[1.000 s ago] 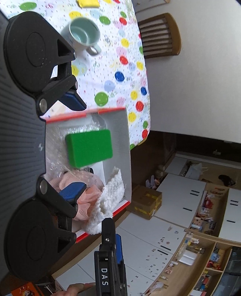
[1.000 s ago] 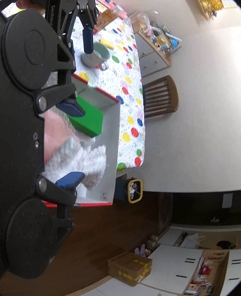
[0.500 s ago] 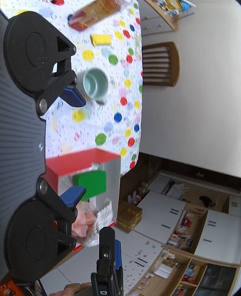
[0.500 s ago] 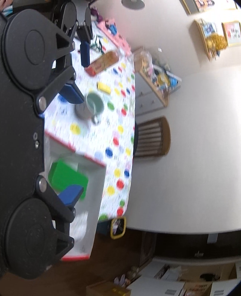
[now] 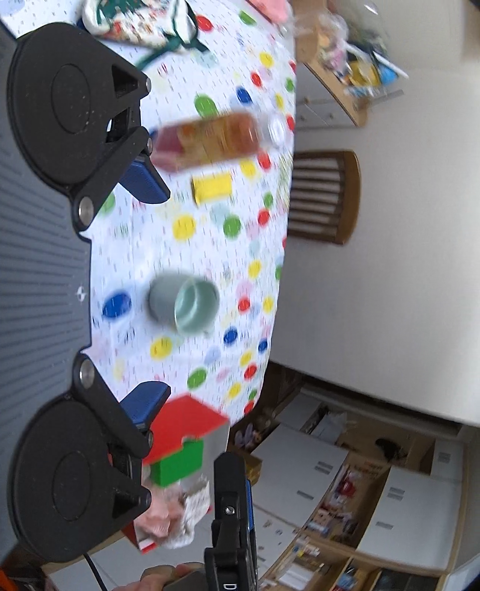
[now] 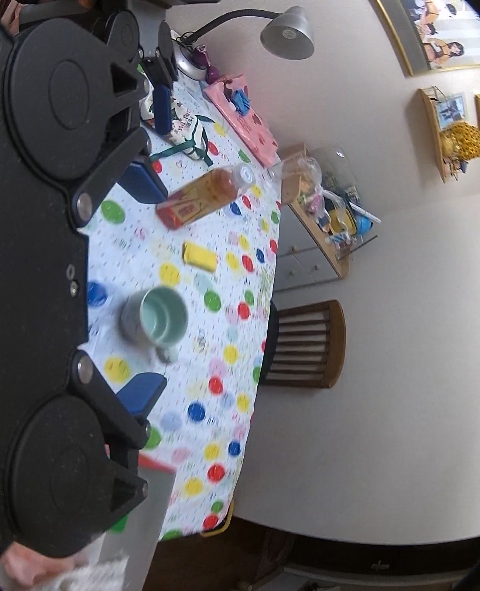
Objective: Organize soft objects
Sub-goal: 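Move both tools back over the table toward the tote bag and yellow sponge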
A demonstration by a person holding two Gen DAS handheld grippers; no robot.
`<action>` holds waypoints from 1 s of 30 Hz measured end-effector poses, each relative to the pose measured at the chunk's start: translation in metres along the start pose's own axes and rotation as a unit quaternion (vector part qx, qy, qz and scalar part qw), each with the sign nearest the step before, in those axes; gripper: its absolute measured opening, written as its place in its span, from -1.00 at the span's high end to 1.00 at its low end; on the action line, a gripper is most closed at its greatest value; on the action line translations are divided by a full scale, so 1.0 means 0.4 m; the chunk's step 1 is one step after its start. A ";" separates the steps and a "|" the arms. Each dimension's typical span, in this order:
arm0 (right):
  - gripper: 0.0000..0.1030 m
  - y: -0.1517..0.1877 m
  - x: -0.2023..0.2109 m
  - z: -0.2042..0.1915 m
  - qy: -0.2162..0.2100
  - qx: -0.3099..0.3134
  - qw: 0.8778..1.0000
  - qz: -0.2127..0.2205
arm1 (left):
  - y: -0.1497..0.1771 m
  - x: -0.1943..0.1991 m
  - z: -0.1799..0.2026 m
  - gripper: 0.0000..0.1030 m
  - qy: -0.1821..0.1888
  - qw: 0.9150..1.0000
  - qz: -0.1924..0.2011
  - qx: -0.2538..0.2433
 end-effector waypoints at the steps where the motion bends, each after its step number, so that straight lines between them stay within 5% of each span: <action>1: -0.90 -0.002 -0.020 -0.015 -0.002 0.000 1.000 -0.001 | 0.001 0.004 -0.034 -1.00 -0.003 1.000 -0.001 0.006; 13: -0.90 -0.020 -0.296 -0.154 0.002 0.003 0.999 -0.037 | 0.020 0.060 -0.399 -1.00 -0.082 0.996 0.006 0.036; 30: -0.76 0.017 -0.656 -0.128 0.058 -0.057 0.989 -0.125 | 0.087 0.029 -0.728 -1.00 -0.194 0.978 -0.036 0.061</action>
Point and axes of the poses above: each gripper's, at about its wrist camera, not at the fingertips, and x roughly against the way its jaws point, z to its right, y to its underside, the point moved 3 cm from there along -x, roughly the way its jaws point, and after that the axes turned 13 degrees about z, right-handed, at the moved point
